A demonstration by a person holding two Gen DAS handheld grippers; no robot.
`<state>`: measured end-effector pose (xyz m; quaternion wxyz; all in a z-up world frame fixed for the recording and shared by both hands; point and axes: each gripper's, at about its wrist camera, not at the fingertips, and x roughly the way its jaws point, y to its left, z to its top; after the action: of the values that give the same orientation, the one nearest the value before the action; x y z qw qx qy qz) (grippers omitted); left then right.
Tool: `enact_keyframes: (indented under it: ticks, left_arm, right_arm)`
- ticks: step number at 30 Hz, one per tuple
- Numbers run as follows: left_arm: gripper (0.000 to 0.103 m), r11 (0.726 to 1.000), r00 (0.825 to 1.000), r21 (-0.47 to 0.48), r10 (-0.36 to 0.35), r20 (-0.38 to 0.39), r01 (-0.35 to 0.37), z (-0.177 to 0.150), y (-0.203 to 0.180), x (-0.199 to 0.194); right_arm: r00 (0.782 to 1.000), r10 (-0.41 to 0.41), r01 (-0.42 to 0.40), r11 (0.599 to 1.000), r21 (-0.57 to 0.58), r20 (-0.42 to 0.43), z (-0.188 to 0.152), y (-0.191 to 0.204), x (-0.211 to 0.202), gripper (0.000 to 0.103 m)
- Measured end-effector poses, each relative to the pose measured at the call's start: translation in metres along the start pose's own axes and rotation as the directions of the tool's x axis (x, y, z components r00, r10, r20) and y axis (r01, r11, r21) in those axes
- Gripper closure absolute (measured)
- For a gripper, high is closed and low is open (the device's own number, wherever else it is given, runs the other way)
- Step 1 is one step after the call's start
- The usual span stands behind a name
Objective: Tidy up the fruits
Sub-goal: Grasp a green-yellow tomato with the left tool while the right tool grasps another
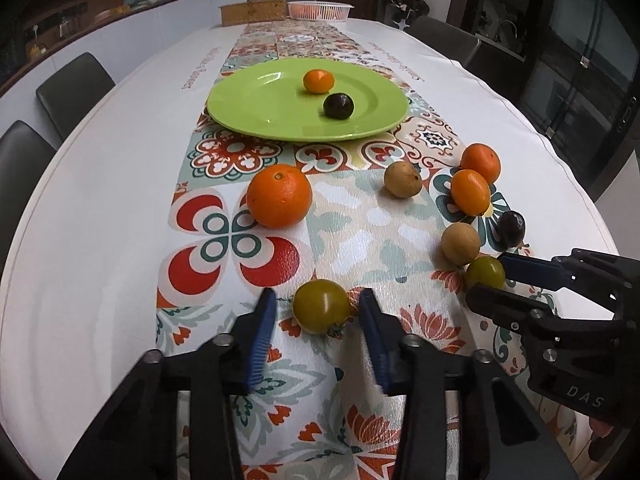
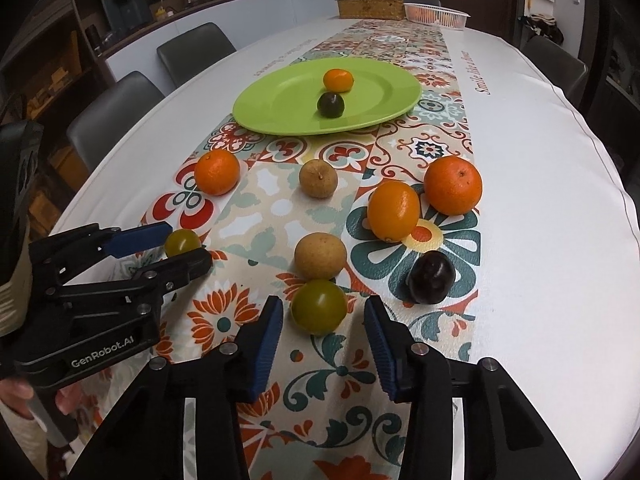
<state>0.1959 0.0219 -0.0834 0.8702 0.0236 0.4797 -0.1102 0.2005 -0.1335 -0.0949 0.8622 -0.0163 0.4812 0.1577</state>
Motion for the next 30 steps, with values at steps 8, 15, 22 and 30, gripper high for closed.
enact_keyframes:
  ticks: [8, 15, 22, 30]
  left_arm:
    - [0.075, 1.000, 1.000, -0.006, -0.009, -0.006, 0.009, 0.000, 0.000, -0.001]
    - [0.075, 1.000, 1.000, -0.001, -0.010, 0.000, 0.010, -0.002, -0.005, -0.008]
    - [0.075, 1.000, 1.000, 0.004, -0.009, 0.019, 0.009, -0.004, -0.011, -0.022]
    - [0.075, 1.000, 0.998, 0.008, -0.002, 0.061, 0.001, -0.002, -0.018, -0.045]
  right_arm:
    - [1.000, 0.010, -0.010, 1.000, -0.010, -0.009, 0.000, 0.002, 0.003, 0.072]
    - [1.000, 0.023, -0.023, 1.000, -0.003, -0.004, -0.002, 0.001, 0.000, 0.073]
    - [0.999, 0.036, -0.036, 0.999, -0.004, 0.020, -0.003, 0.002, -0.013, 0.073]
    - [0.996, 0.043, -0.043, 0.999, -0.012, 0.072, 0.001, 0.002, -0.034, 0.073]
